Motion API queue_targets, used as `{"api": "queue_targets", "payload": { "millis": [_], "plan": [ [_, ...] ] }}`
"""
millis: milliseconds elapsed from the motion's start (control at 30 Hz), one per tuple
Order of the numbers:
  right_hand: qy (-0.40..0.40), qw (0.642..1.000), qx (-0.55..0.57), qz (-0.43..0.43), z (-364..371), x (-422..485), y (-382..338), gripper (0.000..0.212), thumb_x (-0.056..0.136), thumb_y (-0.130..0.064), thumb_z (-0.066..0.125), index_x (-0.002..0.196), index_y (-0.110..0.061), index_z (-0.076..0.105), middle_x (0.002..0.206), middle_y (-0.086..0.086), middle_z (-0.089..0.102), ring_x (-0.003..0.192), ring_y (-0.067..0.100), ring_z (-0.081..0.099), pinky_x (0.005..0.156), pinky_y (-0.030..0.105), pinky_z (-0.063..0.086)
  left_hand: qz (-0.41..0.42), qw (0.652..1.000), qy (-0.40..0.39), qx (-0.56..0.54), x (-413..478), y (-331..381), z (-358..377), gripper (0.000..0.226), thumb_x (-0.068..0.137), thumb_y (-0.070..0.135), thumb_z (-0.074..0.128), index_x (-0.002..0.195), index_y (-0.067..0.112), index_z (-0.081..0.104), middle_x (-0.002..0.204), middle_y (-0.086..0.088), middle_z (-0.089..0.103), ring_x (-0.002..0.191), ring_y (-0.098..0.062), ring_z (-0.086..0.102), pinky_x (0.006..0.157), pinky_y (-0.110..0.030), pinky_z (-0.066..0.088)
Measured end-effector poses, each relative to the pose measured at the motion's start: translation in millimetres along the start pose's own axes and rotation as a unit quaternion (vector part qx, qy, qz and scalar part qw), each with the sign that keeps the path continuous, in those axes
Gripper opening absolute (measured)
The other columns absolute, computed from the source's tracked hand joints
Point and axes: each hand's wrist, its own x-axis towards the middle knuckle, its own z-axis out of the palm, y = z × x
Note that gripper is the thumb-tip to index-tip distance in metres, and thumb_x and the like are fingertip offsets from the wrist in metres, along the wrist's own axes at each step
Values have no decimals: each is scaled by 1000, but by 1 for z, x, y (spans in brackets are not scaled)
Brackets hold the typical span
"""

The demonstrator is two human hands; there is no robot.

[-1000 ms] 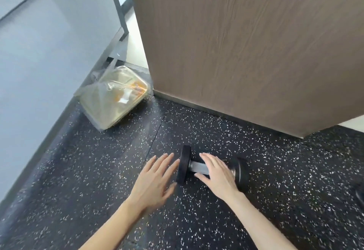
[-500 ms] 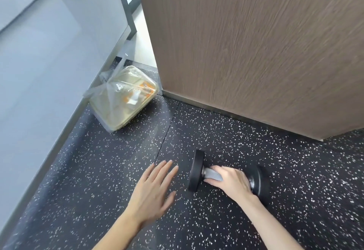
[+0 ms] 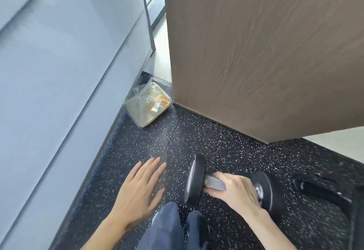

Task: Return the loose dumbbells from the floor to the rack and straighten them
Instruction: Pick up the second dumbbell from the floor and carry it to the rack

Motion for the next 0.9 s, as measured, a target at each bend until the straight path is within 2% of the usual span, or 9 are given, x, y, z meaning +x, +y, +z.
{"api": "queue_targets", "payload": {
  "millis": [167, 333, 400, 500, 667, 767, 900],
  "plan": [
    [26, 998, -32, -42, -146, -47, -65, 43, 52, -65, 77, 78, -32, 67, 56, -11, 65, 46, 8, 60, 41, 22, 46, -36, 999, 25, 7, -62, 31, -138, 59, 95, 51, 27, 141, 16, 42, 145, -6, 43, 135, -19, 33, 113, -38, 15],
    [53, 989, -84, -107, -258, -85, -121, 42, 61, -72, 54, 70, -32, 63, 52, -13, 61, 43, 6, 56, 42, 18, 40, -91, 994, 65, -9, -135, 72, -239, 58, 95, 49, 28, 143, 18, 35, 145, -5, 44, 136, -17, 30, 108, -40, 23],
    [62, 982, -108, -144, -290, -96, -142, 41, 60, -72, 52, 67, -33, 62, 50, -13, 60, 42, 4, 55, 41, 17, 36, -119, 990, 82, -10, -163, 87, -263, 59, 92, 48, 34, 142, 18, 37, 144, -5, 44, 135, -17, 30, 109, -37, 20],
    [54, 973, -118, -189, -318, -113, -167, 43, 65, -72, 47, 72, -33, 63, 55, -12, 63, 47, 7, 59, 43, 21, 41, -184, 978, 93, 1, -206, 106, -279, 59, 90, 47, 36, 140, 17, 43, 144, -5, 44, 134, -18, 33, 113, -34, 12],
    [-36, 959, -78, -272, -323, -140, -194, 46, 72, -70, 55, 102, -36, 62, 86, -10, 70, 80, 10, 64, 67, 27, 42, -296, 949, 110, -17, -264, 144, -262, 59, 88, 47, 37, 138, 17, 46, 141, -5, 49, 130, -22, 43, 111, -38, 18],
    [-81, 944, -98, -304, -314, -156, -212, 48, 75, -71, 52, 107, -36, 59, 93, -9, 69, 88, 10, 62, 71, 26, 41, -356, 926, 122, -24, -297, 169, -245, 58, 87, 46, 37, 135, 16, 50, 138, -6, 52, 128, -24, 48, 108, -40, 23],
    [-130, 910, -130, -371, -296, -176, -241, 52, 75, -71, 50, 111, -35, 58, 98, -9, 69, 93, 10, 62, 76, 28, 43, -448, 884, 128, -41, -346, 198, -224, 58, 88, 46, 37, 136, 16, 48, 139, -7, 50, 129, -24, 46, 110, -39, 18]
  ]
}}
